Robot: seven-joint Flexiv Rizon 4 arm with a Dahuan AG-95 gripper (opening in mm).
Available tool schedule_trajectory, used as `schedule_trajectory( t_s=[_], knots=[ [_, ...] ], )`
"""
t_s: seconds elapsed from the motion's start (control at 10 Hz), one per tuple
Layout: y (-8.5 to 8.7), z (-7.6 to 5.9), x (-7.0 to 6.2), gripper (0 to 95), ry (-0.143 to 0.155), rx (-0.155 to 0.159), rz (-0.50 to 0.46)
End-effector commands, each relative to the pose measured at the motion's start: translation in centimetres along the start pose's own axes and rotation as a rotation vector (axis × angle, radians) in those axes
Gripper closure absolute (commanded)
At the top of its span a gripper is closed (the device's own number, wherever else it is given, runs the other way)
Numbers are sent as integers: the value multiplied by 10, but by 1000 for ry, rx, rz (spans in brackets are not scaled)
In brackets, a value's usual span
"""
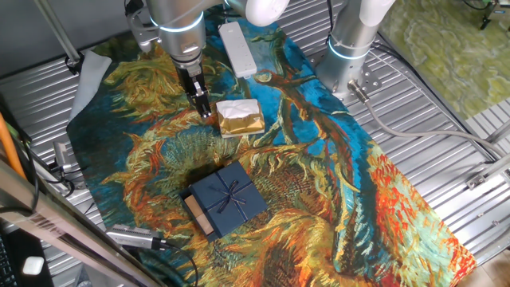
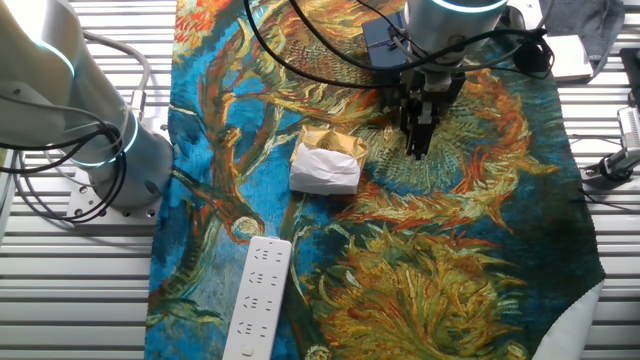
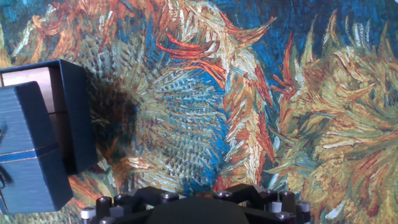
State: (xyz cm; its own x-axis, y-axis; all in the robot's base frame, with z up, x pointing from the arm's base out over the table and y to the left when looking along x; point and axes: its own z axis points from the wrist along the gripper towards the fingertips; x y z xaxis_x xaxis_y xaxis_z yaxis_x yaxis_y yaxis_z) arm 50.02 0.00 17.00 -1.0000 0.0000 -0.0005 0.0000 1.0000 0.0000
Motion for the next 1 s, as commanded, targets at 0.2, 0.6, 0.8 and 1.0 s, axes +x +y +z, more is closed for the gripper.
schedule_trajectory(
  t_s=[0.2, 0.6, 0.8, 1.0],
  knots=[
    [0, -1, 0, 950, -46, -207, -329],
    [1, -4, 1, 950, -41, -202, -326],
    [1, -4, 1, 950, -41, -202, -327],
    [1, -4, 1, 950, -40, -200, -327]
  ],
)
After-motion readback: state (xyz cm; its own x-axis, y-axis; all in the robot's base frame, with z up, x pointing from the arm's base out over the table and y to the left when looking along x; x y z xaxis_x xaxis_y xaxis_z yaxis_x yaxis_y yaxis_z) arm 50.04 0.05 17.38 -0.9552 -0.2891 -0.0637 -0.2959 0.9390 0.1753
